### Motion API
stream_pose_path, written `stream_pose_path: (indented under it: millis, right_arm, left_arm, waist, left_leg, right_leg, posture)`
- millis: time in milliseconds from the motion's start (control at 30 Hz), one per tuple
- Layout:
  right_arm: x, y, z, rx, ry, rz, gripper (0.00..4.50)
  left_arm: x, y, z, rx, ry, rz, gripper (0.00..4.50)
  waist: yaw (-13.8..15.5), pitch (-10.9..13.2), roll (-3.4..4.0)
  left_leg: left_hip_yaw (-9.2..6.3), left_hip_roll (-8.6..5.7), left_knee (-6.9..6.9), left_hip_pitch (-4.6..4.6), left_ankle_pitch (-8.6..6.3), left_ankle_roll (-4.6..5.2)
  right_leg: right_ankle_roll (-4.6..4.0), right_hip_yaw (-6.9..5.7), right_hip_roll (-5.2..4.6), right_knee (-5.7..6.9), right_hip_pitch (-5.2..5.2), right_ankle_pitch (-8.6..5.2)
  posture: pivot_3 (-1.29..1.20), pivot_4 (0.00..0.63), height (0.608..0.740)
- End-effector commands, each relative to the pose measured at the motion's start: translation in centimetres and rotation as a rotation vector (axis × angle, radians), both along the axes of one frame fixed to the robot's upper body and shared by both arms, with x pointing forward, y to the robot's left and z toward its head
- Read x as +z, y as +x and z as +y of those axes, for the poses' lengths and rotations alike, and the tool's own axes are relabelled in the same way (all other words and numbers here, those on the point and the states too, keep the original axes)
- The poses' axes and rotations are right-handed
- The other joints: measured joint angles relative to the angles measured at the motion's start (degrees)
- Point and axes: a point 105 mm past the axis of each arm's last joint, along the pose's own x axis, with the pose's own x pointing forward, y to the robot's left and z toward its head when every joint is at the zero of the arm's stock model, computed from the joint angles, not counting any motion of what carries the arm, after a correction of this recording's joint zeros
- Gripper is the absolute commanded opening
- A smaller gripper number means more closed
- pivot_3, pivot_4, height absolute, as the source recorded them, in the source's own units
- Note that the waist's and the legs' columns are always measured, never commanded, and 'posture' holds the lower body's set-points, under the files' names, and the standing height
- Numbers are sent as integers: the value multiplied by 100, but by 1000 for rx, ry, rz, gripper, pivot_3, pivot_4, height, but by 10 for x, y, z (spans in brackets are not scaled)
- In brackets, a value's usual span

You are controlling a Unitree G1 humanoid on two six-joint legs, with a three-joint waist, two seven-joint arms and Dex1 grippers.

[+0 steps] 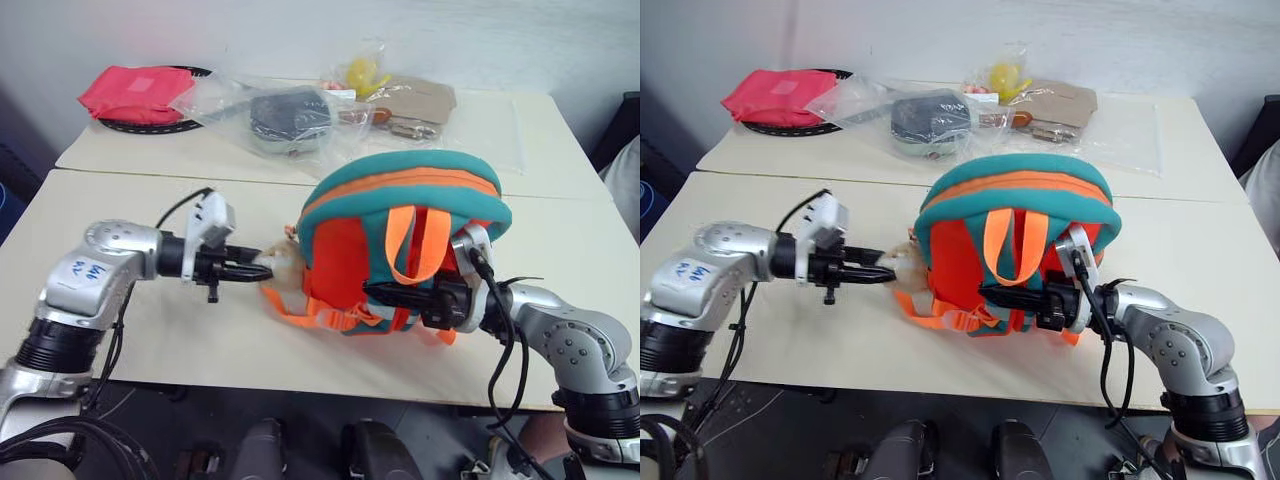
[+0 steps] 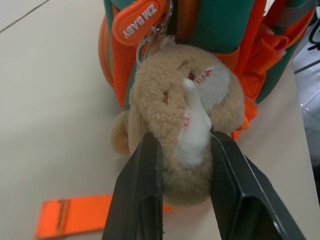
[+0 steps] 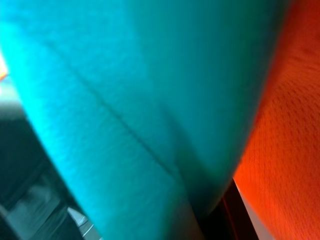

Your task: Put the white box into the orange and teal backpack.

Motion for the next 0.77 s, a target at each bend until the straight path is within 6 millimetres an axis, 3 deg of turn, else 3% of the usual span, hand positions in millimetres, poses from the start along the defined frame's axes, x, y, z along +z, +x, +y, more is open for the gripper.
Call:
stream_pose_path:
  millis: [33, 167, 300, 433, 500, 633, 767]
  right_arm:
    - [12, 2, -6, -37, 28, -46, 324]
    - [12, -2, -36, -86, -66, -68, 1641]
    - [11, -4, -83, -219, -181, -100, 3045]
    - [1, -7, -128, -334, -341, -147, 4413]
    - [-4, -9, -143, -363, -387, -147, 4463]
    - [-27, 1, -191, -451, -641, -381, 4463]
    - [-44, 3, -211, -433, -708, -411, 4463]
  left_arm:
    - [-8, -7, 12, 8, 42, 5, 2087]
    - [-8, -23, 54, 81, 51, 42, 3288]
    - [-11, -44, 93, 164, 95, 68, 4498]
    - [-8, -59, 113, 230, 95, 6, 4500]
    - [-8, -64, 119, 247, 113, -22, 4500]
    - [-7, -79, 131, 315, 66, -87, 4500]
    - [-8, -79, 144, 392, 100, -187, 4500]
  waist:
    - [-13, 0, 0]
    - [-24, 2, 3]
    - [-4, 2, 4]
    - [6, 3, 5]
    - [-2, 2, 5]
    - [-44, 1, 8]
    - [-49, 4, 15]
  left_leg:
    - [1, -1, -1, 1, 0, 1]
    - [4, 1, -10, 2, -1, 2]
    - [1, 1, -16, 0, -16, 27]
    - [1, -4, -11, 5, -24, 40]
    - [-1, -3, -12, 5, -26, 39]
    - [7, -2, -17, 14, -28, 34]
    - [15, 1, -15, 19, -27, 32]
  right_leg:
    - [0, 1, 0, 0, 0, 0]
    - [0, 3, 0, 0, -6, 0]
    - [-1, 0, -4, -11, -4, -1]
    - [-1, -1, -13, -16, 7, -1]
    - [-2, -2, -13, -21, 10, -1]
    - [-2, 2, -11, -22, 13, -1]
    - [-2, 3, -4, -15, 11, -1]
  posture:
    - [0, 150, 740]
    - [0, 150, 740]
    - [0, 150, 740]
    - [0, 150, 740]
    - [0, 150, 740]
    - [0, 150, 740]
    - [0, 150, 740]
